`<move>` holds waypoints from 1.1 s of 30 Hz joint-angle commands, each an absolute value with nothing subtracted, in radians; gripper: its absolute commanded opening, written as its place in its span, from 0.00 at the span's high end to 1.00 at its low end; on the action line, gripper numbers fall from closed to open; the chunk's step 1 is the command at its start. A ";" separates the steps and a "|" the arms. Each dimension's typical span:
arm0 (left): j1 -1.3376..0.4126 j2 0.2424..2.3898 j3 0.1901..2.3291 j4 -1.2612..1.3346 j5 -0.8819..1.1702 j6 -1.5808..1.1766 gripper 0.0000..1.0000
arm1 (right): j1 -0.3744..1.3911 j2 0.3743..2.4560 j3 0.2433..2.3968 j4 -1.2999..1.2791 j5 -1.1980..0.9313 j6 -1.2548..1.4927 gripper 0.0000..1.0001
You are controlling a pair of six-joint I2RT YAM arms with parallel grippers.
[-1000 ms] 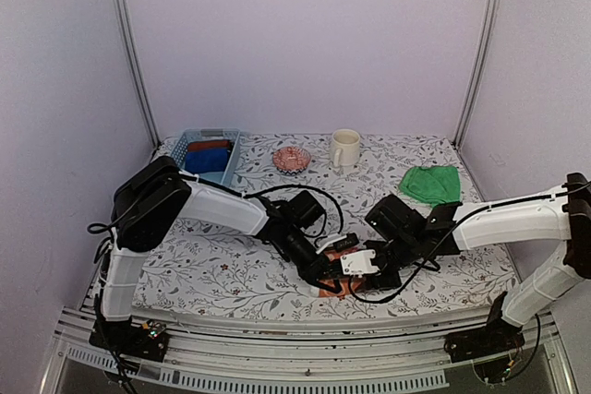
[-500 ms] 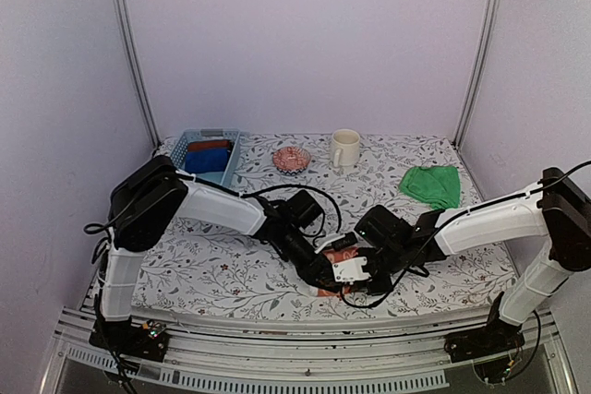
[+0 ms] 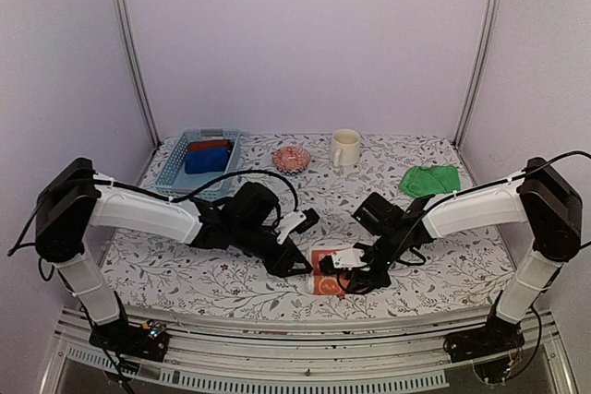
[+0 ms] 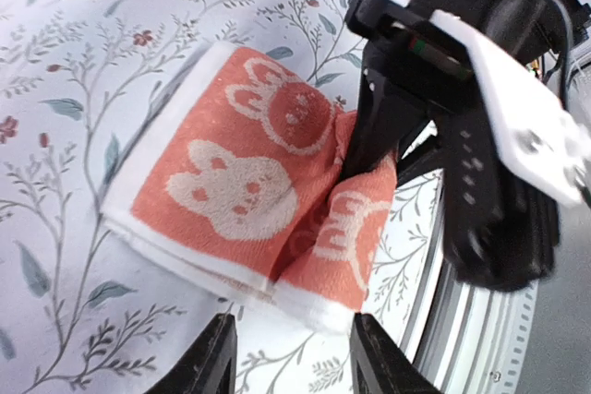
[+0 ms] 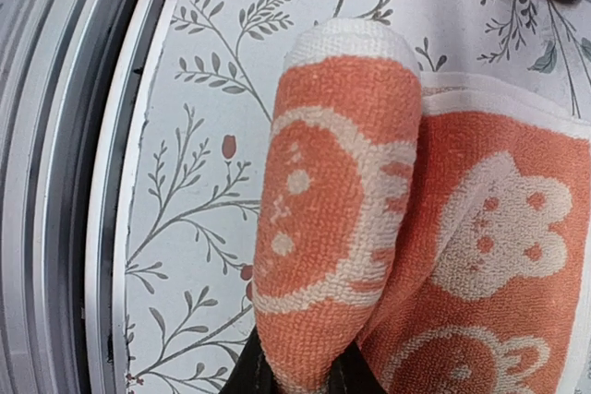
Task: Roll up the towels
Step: Roll the towel at the center of the board.
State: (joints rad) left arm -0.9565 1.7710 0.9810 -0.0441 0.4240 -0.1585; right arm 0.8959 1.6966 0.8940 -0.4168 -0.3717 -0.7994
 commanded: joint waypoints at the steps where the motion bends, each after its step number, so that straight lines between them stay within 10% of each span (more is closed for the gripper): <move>1: -0.947 1.613 0.849 0.130 0.225 -0.166 0.57 | 0.832 1.818 0.912 -0.589 -0.521 -0.800 0.91; 14: -1.108 1.441 0.733 0.203 -0.116 0.093 0.58 | 0.756 2.015 1.025 -0.751 -0.664 -0.839 0.91; 33: -1.300 1.698 0.835 0.194 -0.073 0.406 0.59 | 0.747 2.161 1.112 -0.830 -0.688 -0.828 0.91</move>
